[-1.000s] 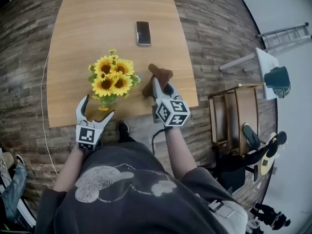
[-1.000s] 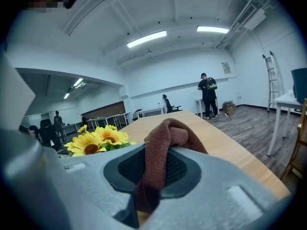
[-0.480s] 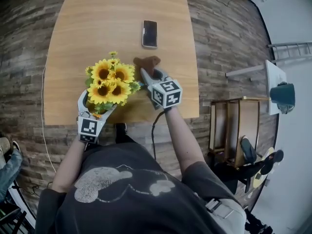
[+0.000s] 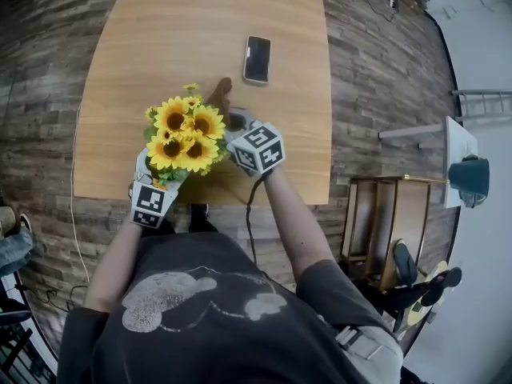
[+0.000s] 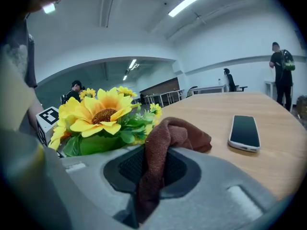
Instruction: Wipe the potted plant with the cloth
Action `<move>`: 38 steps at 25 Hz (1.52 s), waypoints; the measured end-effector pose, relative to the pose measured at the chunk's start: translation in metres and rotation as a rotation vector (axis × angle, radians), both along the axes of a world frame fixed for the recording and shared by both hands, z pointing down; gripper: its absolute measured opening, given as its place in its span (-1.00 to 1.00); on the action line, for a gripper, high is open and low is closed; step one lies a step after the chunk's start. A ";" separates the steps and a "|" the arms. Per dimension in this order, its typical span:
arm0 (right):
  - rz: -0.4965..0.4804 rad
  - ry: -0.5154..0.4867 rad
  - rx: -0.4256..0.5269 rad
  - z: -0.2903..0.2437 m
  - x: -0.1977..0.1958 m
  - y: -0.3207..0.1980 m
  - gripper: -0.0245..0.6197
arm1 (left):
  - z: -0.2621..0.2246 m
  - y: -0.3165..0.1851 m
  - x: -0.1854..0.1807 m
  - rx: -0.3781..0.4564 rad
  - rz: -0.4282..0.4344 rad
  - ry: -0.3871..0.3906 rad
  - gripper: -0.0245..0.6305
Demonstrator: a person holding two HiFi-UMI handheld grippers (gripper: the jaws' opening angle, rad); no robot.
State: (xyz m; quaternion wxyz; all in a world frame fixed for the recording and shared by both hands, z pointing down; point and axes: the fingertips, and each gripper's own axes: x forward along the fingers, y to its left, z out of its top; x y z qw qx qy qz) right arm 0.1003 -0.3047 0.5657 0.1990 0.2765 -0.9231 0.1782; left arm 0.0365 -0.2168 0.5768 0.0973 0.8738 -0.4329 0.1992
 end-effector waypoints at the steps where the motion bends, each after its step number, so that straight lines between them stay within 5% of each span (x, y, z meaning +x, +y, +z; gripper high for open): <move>1: -0.005 0.000 -0.004 0.002 -0.001 0.001 -0.75 | 0.000 -0.001 0.001 -0.002 0.001 -0.001 0.36; 22: -0.053 0.240 0.041 0.006 -0.003 0.072 -0.75 | 0.000 -0.001 -0.004 -0.030 0.189 0.005 0.35; 38: -0.178 0.170 -0.085 0.006 -0.042 0.155 -0.75 | -0.001 0.009 -0.008 -0.021 0.315 0.056 0.34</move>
